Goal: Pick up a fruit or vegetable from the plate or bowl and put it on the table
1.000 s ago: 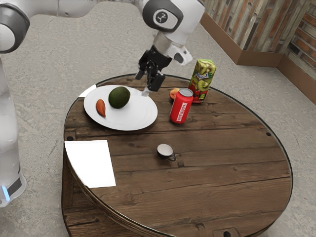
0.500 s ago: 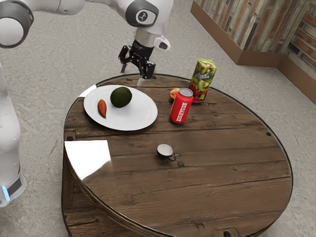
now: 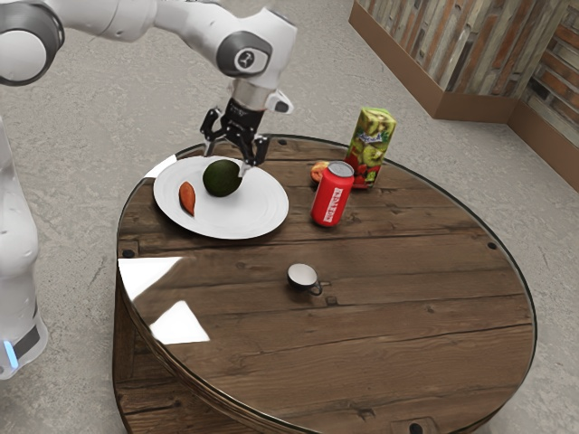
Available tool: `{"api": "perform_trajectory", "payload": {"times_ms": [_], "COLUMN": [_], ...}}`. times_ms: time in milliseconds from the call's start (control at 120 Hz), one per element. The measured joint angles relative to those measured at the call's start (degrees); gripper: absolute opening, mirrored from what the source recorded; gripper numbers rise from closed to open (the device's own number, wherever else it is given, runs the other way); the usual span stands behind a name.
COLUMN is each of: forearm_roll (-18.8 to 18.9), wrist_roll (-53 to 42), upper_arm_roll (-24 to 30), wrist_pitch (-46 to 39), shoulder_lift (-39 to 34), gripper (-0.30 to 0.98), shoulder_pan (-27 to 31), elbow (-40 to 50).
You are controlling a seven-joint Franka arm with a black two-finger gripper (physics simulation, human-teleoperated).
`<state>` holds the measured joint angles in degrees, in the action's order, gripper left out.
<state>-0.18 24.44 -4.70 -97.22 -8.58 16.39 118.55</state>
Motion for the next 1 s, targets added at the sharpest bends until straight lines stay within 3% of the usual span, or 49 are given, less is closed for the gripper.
{"api": "perform_trajectory", "payload": {"times_ms": [233, 642, 1000], "forearm_roll": [-0.21, 5.63, 6.36], "wrist_roll": [0.43, -1.5, -3.08], "upper_arm_roll": [-0.49, 1.58, 1.88], "wrist_pitch": [-2.33, -5.13, -4.19], "shoulder_lift": [-0.15, -0.26, -4.14], "gripper": [0.69, 0.69, 0.69], "shoulder_pan": [-0.03, -1.79, -1.96], "elbow": [1.14, 0.48, 3.26]}}
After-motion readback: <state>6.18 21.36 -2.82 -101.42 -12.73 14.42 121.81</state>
